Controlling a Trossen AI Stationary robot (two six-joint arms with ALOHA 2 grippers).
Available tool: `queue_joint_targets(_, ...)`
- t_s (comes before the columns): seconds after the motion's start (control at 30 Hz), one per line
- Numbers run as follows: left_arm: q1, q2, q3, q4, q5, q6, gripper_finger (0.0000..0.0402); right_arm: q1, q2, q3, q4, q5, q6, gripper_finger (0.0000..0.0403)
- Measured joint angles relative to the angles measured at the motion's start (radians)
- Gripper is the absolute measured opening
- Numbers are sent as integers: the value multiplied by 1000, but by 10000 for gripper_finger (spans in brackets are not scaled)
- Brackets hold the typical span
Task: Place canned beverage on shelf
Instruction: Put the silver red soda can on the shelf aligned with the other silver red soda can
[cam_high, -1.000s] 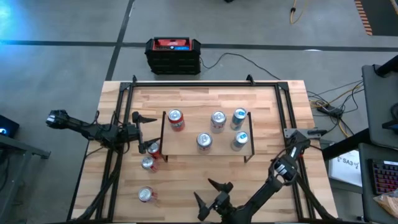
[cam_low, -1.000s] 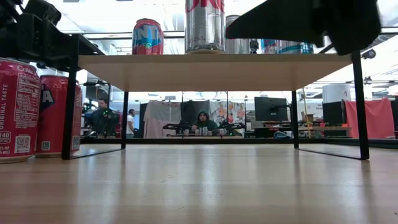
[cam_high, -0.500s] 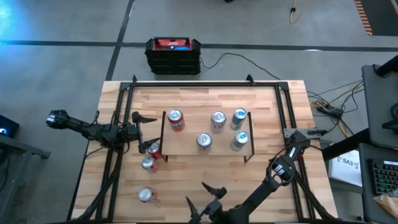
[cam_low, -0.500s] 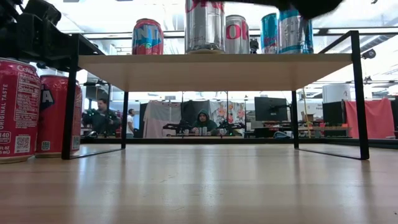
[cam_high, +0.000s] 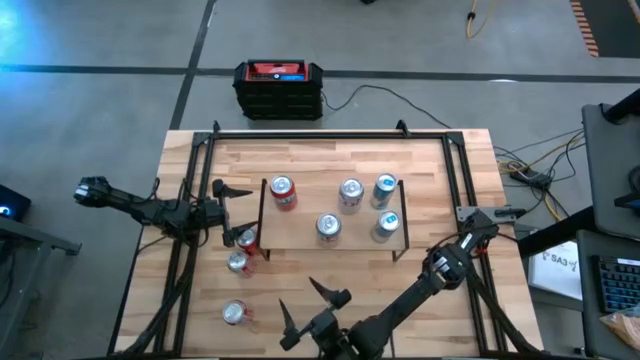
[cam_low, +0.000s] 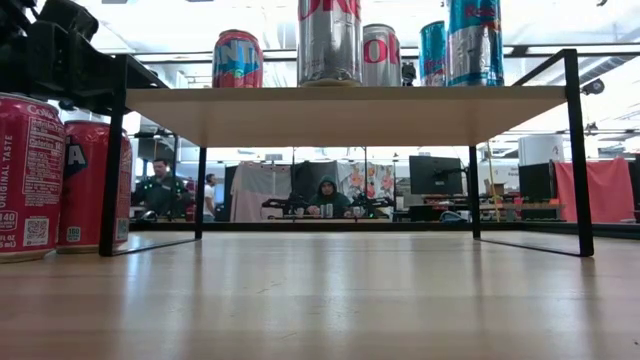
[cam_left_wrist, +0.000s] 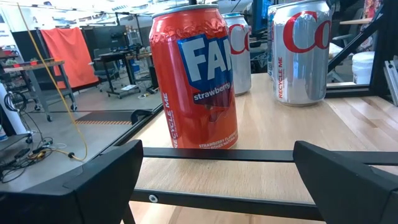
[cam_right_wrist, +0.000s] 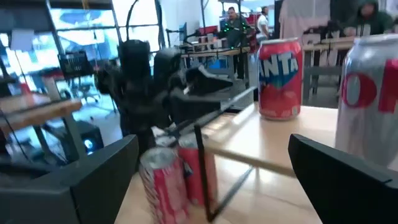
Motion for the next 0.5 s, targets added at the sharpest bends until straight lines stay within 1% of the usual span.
queue_joint_targets(0.13, 0, 0, 0, 0, 0, 0, 400, 2, -8, 11, 84, -4, -24, 400)
queue_joint_targets(0.3, 0, 0, 0, 0, 0, 0, 400, 0, -8, 13, 89, -7, -161, 400)
queue_joint_targets(0.43, 0, 0, 0, 0, 0, 0, 400, -3, 14, 15, 118, -5, -199, 400)
queue_joint_targets(0.5, 0, 0, 0, 1, 0, 0, 400, -3, 21, 14, 112, -4, -256, 400)
